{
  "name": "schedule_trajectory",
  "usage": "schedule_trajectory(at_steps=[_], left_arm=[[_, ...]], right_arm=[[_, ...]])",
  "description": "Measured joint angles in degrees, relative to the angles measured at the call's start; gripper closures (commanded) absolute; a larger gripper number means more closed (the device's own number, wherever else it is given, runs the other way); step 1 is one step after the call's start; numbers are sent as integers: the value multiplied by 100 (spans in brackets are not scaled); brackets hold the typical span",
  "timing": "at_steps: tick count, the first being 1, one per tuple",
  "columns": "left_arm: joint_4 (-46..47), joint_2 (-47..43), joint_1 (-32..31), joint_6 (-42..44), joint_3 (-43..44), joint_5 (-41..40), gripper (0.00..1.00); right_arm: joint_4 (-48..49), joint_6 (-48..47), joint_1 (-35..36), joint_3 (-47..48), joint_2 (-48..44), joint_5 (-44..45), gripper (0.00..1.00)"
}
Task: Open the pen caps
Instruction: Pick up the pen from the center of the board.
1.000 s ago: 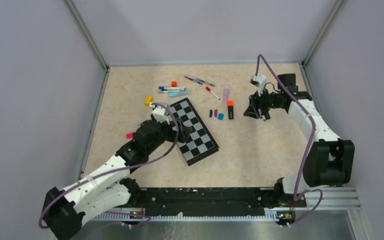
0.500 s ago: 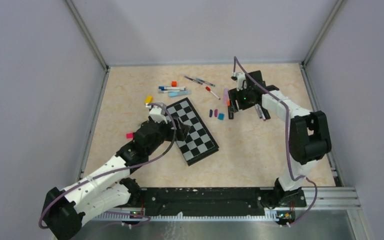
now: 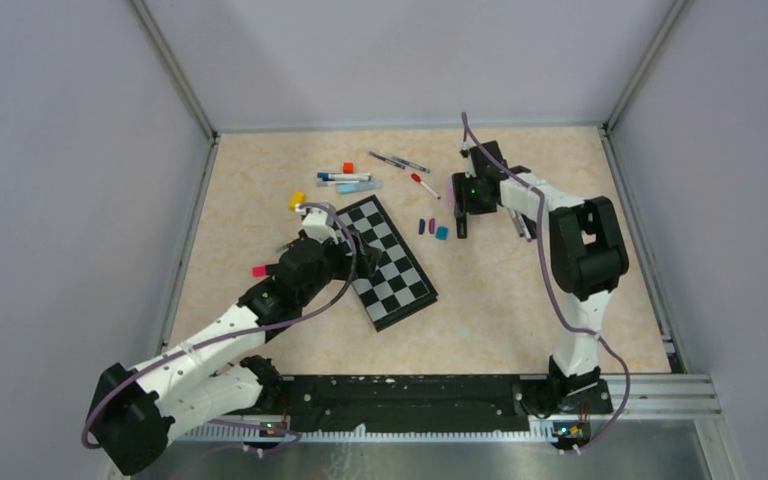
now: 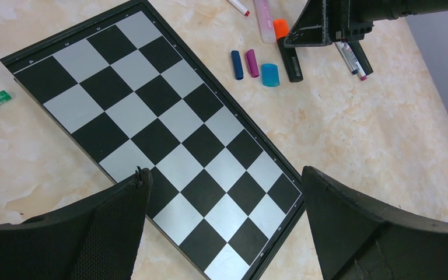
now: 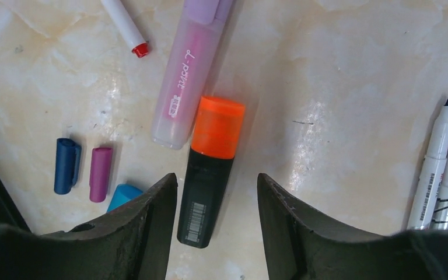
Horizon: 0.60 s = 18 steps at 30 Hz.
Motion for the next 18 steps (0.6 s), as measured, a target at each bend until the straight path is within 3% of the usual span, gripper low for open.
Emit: schedule_trajectory(at_steps=[10,18], left_arm=[[24,162,4,0,90,-20,1],[22,155,4,-4,92,-20,1]], right_arm=[[4,46,85,61,234,236,56],[79,20,98,2,236,328,56]])
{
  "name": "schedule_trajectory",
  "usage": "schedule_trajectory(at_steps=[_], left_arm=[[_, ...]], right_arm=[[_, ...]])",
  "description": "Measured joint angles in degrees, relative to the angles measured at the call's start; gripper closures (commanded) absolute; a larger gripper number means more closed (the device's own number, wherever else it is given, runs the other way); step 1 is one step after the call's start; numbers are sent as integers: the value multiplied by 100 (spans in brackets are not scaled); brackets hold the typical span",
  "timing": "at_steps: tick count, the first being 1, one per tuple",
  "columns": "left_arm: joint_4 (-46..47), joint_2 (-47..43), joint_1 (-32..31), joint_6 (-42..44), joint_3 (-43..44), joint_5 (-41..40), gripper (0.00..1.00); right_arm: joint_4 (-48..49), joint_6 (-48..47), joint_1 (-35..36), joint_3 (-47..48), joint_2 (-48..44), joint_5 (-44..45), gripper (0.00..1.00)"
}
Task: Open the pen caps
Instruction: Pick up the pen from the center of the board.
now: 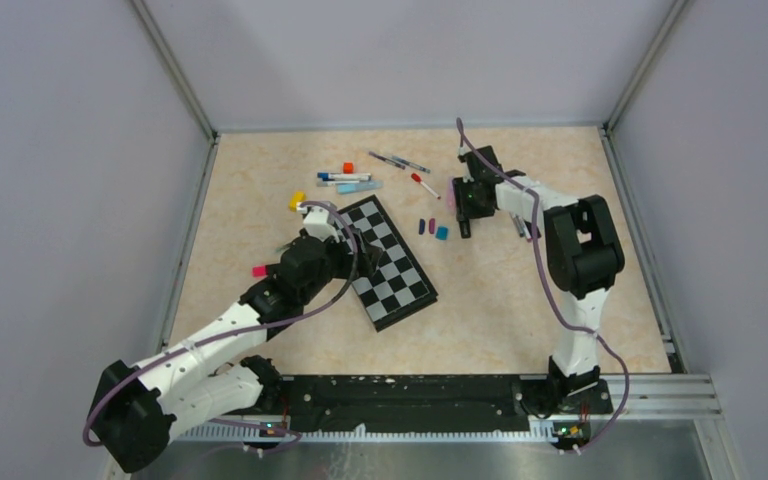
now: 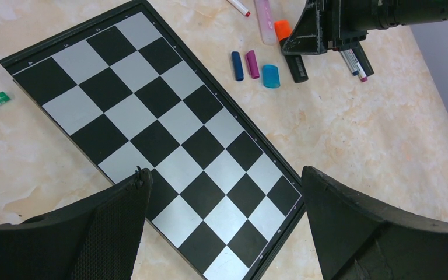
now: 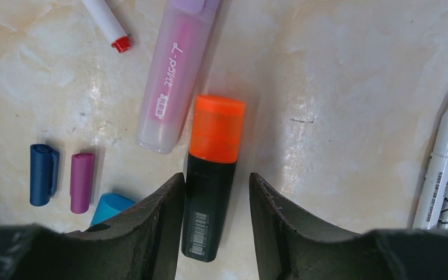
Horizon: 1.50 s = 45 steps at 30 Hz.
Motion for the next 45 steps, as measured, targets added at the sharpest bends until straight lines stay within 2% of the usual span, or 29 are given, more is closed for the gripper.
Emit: schedule_trajectory(at_steps=[7,11,14,17,19,29,33,36,40,45], left_arm=[[2,-92,0,-83,0,2,1],[2,-125,0,-116,0,4,1],[2,-125,0,-131,0,4,1],[2,-125,0,-160,0,7,1],[2,-125,0,-188,0,11,1],[509,-125,11,-304,-68,623,1],[1075,-28,11,-442,-127,1198,2],[1565,234,11,-553,-125,1582,2],[2052,804,11,-780,-55,2024,3],[2892,1545,11,-1307,46,2503,7]], right_arm=[[170,-66,9,-166,-17,57,57],[306,-101,11,-293,-79,103,68],[380,-142,11,-391,-133,199,71],[487,-186,11,-518,-205,247,84],[533,-236,15,-599,-258,267,99],[417,-914,35,-907,-616,455,100],[249,-1554,33,-1259,-1360,-96,100],[247,-2070,-20,-1694,-2192,-896,100],[262,-2636,-297,-2380,-3237,-2505,100],[269,-2962,-719,-3222,-4183,-4105,100]])
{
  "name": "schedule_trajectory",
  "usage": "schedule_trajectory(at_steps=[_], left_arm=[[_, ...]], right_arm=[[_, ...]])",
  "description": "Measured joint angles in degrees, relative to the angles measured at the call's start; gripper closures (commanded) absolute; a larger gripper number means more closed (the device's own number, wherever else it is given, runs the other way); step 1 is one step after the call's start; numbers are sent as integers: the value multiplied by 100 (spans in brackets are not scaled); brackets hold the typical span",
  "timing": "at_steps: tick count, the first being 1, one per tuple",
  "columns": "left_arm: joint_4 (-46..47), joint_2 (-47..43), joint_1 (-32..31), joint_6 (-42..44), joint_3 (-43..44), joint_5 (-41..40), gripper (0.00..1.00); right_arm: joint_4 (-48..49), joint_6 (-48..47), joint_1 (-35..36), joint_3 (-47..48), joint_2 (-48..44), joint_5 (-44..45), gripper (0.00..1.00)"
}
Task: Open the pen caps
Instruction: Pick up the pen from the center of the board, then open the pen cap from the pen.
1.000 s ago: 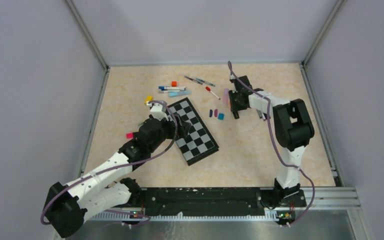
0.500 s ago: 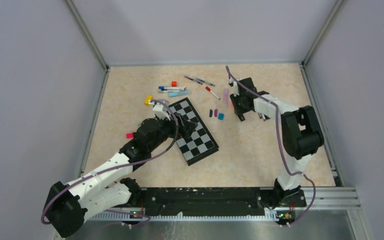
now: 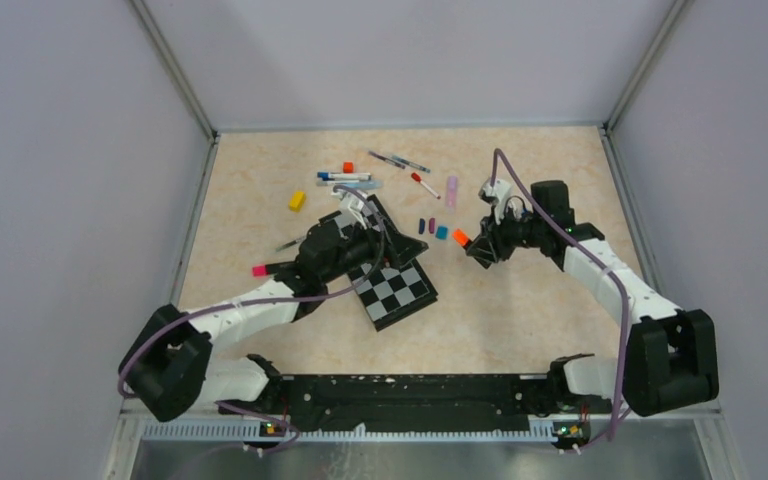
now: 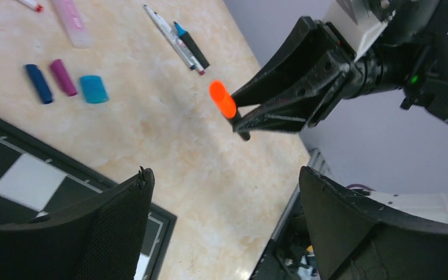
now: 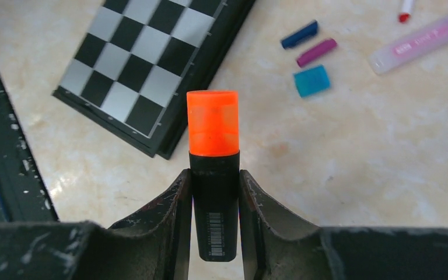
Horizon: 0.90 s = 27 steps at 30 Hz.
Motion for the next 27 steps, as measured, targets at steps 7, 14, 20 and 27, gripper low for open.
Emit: schedule_trajectory(at_steps=[7,14,20,27], left_arm=[[879,1314,-87,-940,614,339,16],[492,2063,-540,-1370,1408,-44,30],[-24,2291,-824,-1475,1895,-501,45],[-402,2618,-938,-1517,2144,-614,61]], right_arm=[[50,-144,2,-146,-131,-1005,100],[125,-221,2,-225,-170,-1233,100],[153,-225,2,-258,-243,-1224,100],[186,-225,2,-258,-299,-1158,100]])
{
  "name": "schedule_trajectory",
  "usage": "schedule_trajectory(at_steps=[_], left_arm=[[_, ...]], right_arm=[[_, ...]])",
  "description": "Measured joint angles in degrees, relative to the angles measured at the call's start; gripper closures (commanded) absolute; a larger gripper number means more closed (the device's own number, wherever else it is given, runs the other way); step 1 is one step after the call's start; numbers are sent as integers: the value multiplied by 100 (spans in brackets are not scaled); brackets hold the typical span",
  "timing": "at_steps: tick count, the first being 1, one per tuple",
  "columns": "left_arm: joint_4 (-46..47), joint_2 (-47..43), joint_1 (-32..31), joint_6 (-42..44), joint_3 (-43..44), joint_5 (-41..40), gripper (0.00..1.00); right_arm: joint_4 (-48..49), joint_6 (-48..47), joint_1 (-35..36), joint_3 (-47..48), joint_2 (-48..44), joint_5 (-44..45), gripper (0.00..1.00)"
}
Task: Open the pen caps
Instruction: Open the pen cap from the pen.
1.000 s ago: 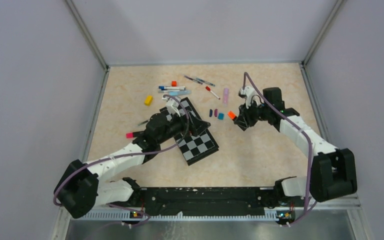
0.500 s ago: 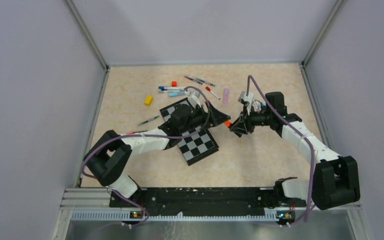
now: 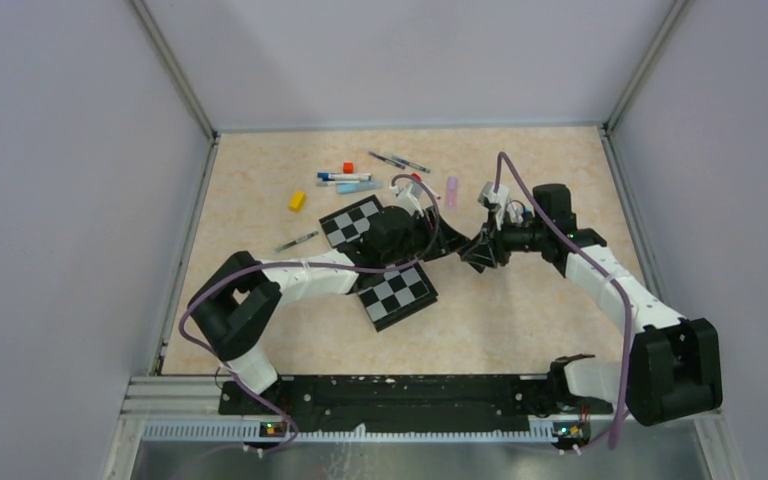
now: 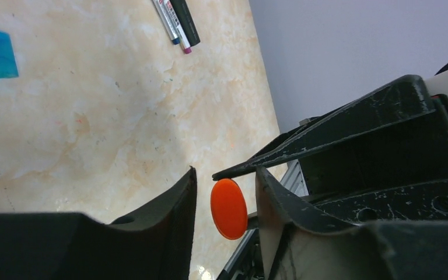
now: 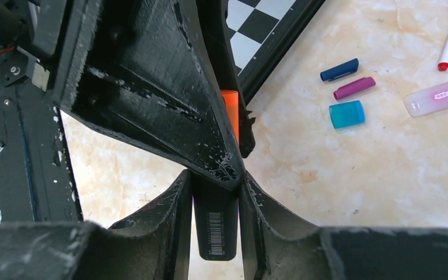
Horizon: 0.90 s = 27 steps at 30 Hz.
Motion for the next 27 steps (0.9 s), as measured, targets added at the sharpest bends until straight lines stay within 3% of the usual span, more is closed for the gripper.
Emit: schedule_trajectory(at_steps=[7,8,12,14,21,27], left_arm=[[-160,22,-57,-35,55,-83,100],[-166,22,-59,-26,57,-87,100],[-184,20,-61,98,61,-92,100],[-184,0,-61,293,57,-96,100],[264,-588,-20,1471,-402,109,100],[1064,-940,114,2404,-754,1102,100]], right_arm=[[76,-13,0,-42,-35,105,100],[79,-22,0,-48,-35,105,94],[83,-35,2,-72,-46,94,37],[63,-37,0,-74,-46,57,25],[-24,-238,2,-107,-46,-498,17],[-197,-341,2,-160,-44,-1010,17]])
